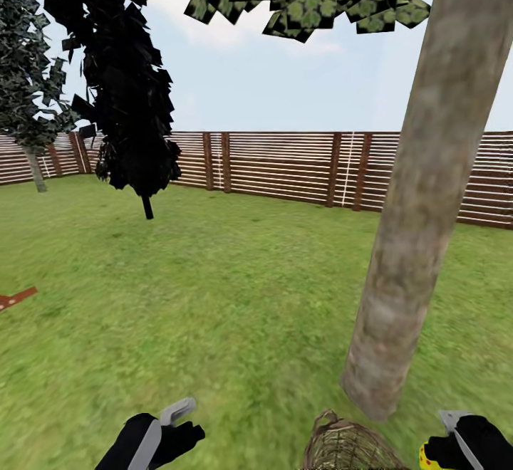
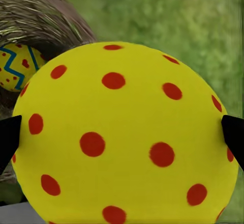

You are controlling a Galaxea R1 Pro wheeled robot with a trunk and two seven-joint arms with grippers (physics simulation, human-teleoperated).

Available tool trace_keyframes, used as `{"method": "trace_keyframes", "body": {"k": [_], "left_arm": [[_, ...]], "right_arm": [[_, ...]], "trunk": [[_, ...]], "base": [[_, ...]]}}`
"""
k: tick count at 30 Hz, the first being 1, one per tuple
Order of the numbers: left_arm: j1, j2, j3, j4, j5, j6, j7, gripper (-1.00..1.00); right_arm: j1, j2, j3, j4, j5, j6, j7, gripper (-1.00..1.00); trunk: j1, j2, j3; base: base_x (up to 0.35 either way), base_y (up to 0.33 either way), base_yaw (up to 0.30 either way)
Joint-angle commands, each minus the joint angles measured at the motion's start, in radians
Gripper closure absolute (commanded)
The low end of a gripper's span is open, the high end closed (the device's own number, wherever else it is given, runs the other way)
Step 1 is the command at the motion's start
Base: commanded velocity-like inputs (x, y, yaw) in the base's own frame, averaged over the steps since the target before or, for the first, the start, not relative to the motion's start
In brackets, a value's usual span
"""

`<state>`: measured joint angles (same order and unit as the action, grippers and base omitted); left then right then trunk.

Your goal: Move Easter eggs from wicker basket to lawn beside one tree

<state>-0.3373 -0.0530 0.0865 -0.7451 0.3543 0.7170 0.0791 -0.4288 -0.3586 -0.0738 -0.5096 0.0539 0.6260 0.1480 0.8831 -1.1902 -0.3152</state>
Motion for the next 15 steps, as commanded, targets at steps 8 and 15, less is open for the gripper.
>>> {"method": "trace_keyframes", "body": {"k": [8,15], "left_arm": [[0.000,-0.001,0.001,-0.008,0.011,0.011,0.009,-1.00],[0.000,0.022,0.004,-0.031,0.004,0.030,0.014,-1.00]], "right_arm": [[-0.001,-0.067,-0.010,-0.014,0.000,0.016,0.010,1.00],[0.000,-0.088,-0.011,-0.203,0.001,0.181,0.015,1.00]], "trunk": [[0.000,-0.001,0.005],[0.000,-0.001,0.013]], "base": [[0.000,0.000,-0.269],[0.000,0.000,-0.237]]}}
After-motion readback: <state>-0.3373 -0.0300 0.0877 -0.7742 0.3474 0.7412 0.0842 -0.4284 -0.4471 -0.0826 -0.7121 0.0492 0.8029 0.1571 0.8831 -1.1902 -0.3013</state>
